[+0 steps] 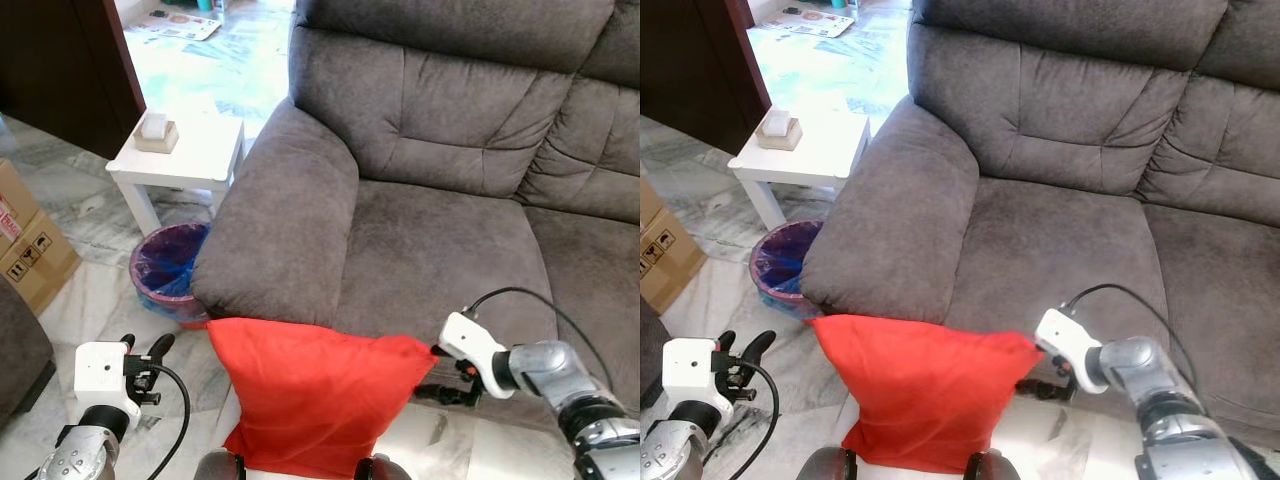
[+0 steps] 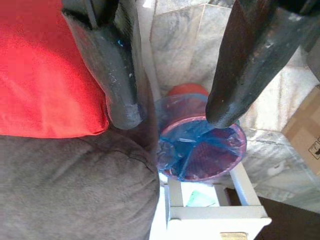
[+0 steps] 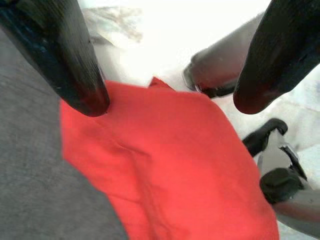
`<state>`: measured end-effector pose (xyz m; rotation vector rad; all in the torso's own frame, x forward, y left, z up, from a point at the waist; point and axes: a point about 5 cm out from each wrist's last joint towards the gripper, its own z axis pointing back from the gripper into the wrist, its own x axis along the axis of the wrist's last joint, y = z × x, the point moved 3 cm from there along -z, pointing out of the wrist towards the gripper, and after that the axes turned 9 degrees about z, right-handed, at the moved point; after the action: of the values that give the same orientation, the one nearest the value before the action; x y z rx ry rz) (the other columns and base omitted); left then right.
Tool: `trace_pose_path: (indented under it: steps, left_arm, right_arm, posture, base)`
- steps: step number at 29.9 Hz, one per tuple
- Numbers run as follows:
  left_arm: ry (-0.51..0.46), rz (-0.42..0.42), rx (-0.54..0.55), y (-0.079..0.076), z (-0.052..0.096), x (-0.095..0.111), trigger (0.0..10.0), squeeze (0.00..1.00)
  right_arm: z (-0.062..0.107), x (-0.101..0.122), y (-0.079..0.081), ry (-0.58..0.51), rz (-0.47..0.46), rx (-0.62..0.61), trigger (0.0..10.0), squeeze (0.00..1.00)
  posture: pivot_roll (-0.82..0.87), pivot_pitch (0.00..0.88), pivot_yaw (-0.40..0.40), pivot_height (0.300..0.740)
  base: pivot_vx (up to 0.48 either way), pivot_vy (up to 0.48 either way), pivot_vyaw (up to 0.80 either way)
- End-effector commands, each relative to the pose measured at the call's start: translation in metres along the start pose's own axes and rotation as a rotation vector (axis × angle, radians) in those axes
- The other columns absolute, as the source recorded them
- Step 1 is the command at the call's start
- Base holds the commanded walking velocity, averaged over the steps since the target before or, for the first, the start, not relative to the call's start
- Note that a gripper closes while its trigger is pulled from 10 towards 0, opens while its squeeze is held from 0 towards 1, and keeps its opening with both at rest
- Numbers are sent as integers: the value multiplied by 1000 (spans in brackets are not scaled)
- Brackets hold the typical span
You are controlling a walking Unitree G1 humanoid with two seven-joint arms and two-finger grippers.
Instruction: Move the pillow to the sofa from floor
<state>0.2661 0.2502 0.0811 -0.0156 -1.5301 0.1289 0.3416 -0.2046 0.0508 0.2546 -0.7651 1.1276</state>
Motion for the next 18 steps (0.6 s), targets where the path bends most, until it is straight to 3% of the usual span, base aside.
trace_pose_path:
  steps: [1, 7, 8, 18]
  left_arm:
    - [47, 14, -1, 0, 5, -11, 10000, 0]
    - [41, 18, -1, -2, 5, -10, 10000, 0]
    - [41, 19, -2, -3, 5, -10, 10000, 0]
    - [44, 19, -5, -3, 6, -10, 10000, 0]
  right_arm:
    - [-6, -1, 6, -19, -7, -1, 10000, 1000]
    - [-21, 3, 11, -4, 37, -60, 10000, 973]
    - [-22, 3, 12, -5, 37, -56, 10000, 0]
    - [-24, 3, 14, 14, 49, -47, 10000, 0]
  posture:
    - [258, 171, -72, 638]
    - [273, 171, -78, 638]
    - [274, 172, -77, 638]
    - [273, 173, -77, 638]
  base:
    - [0, 0, 0]
    - [0, 0, 0]
    - [0, 0, 0]
    - [0, 0, 0]
